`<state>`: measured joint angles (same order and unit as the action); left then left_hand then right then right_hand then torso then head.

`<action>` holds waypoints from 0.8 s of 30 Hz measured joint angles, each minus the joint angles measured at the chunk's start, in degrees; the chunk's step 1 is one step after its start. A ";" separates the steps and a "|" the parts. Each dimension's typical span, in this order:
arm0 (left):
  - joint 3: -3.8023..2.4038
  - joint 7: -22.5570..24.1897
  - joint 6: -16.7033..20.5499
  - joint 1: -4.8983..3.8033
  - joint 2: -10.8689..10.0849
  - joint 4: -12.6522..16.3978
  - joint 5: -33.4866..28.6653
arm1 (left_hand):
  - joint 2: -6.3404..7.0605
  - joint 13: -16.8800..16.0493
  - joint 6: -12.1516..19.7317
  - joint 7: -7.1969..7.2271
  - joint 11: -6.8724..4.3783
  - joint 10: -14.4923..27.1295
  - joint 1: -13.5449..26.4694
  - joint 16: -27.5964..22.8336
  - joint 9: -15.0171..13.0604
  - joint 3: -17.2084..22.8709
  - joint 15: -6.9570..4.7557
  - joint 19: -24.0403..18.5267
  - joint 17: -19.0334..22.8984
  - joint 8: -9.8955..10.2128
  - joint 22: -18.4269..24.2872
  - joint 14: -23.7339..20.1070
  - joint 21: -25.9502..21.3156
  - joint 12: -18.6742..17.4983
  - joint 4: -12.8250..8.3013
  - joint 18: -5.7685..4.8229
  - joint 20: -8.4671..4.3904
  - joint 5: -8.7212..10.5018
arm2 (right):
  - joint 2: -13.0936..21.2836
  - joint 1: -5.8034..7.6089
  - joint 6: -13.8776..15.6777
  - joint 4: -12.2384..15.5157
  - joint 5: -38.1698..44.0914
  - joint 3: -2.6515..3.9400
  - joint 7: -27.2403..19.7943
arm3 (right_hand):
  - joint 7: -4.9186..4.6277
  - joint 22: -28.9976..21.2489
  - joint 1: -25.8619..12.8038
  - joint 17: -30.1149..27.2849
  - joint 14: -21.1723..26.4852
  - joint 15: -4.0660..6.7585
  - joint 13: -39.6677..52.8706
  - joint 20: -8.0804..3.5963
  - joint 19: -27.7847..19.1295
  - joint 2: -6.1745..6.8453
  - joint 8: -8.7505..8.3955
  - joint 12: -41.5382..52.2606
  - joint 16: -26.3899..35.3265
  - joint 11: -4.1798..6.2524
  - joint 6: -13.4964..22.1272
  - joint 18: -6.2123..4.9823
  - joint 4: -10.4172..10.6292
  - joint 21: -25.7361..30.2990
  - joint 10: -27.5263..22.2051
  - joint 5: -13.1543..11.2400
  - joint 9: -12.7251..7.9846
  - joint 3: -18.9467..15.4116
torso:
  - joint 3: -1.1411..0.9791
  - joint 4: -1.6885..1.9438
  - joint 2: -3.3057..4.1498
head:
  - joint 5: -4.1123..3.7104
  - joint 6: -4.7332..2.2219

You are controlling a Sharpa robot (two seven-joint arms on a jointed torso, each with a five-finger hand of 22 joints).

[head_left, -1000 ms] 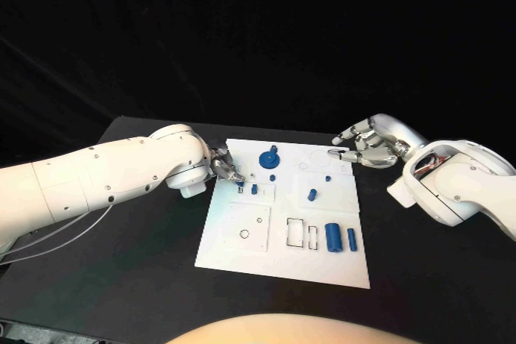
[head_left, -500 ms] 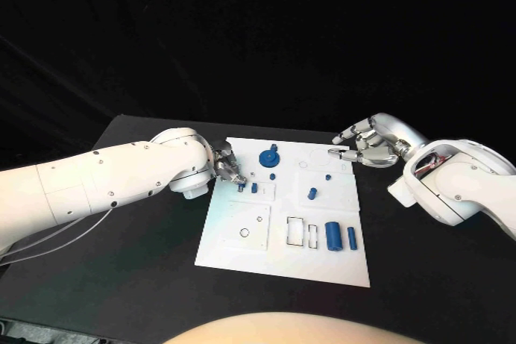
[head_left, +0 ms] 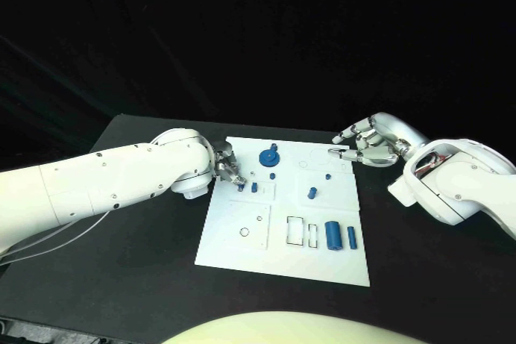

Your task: Assemble the parts on the task board

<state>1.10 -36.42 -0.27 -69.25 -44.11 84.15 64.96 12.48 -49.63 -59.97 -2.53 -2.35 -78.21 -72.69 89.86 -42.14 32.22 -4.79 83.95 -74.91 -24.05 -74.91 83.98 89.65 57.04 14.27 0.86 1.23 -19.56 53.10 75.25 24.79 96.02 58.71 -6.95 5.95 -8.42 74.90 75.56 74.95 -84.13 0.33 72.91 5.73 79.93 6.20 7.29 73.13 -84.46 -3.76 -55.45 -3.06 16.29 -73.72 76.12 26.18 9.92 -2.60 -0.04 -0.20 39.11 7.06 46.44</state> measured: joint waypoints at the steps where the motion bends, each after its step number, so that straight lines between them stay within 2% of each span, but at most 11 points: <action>1: 0.01 -0.12 -0.10 0.01 0.01 -0.03 0.12 | 0.20 0.00 0.00 0.00 0.00 0.00 0.20 0.00 -0.02 0.29 0.00 0.00 0.00 -0.01 0.00 0.00 0.00 0.00 -0.29 0.00 0.00 0.00 | 0.00 0.00 0.00 0.00 0.00 0.00 0.00 | 0.00 0.00 0.00 0.00 0.00 0.00 0.00 0.00 0.00 0.00 0.00 0.00 0.00 0.00 0.00 0.00 0.00 0.00 0.00 0.00 0.00 0.00 | 0.01 0.01 0.00 | 0.00 0.01; 24: -0.18 -1.55 -2.52 -0.11 0.22 -0.35 0.69 | 0.42 0.53 0.00 0.00 -0.19 -0.23 0.42 0.00 -0.05 0.70 0.00 0.00 0.01 -0.30 0.00 0.00 0.00 0.00 -0.70 0.00 0.00 0.18 | 0.02 -0.06 -0.10 -0.02 0.00 0.00 -0.07 | 0.00 0.04 0.00 -0.02 0.00 0.00 0.00 0.00 0.00 0.00 0.00 0.00 0.00 0.00 0.00 0.00 0.00 0.00 0.00 0.00 -0.01 0.00 | 0.00 0.02 -0.03 | 0.13 0.03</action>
<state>0.93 -37.97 -2.79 -69.35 -43.89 83.81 65.65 12.90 -49.11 -59.97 -2.52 -2.54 -78.44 -72.26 89.86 -42.18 32.93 -4.79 83.95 -74.90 -24.35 -74.91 83.98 89.64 57.04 13.56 0.86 1.23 -19.38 53.12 75.19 24.68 96.00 58.71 -6.95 5.88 -8.42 74.94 75.56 74.93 -84.13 0.33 72.91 5.73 79.93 6.20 7.29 73.13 -84.46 -3.76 -55.45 -3.06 16.29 -73.72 76.12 26.18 9.91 -2.60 -0.04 -0.18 39.08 7.19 46.47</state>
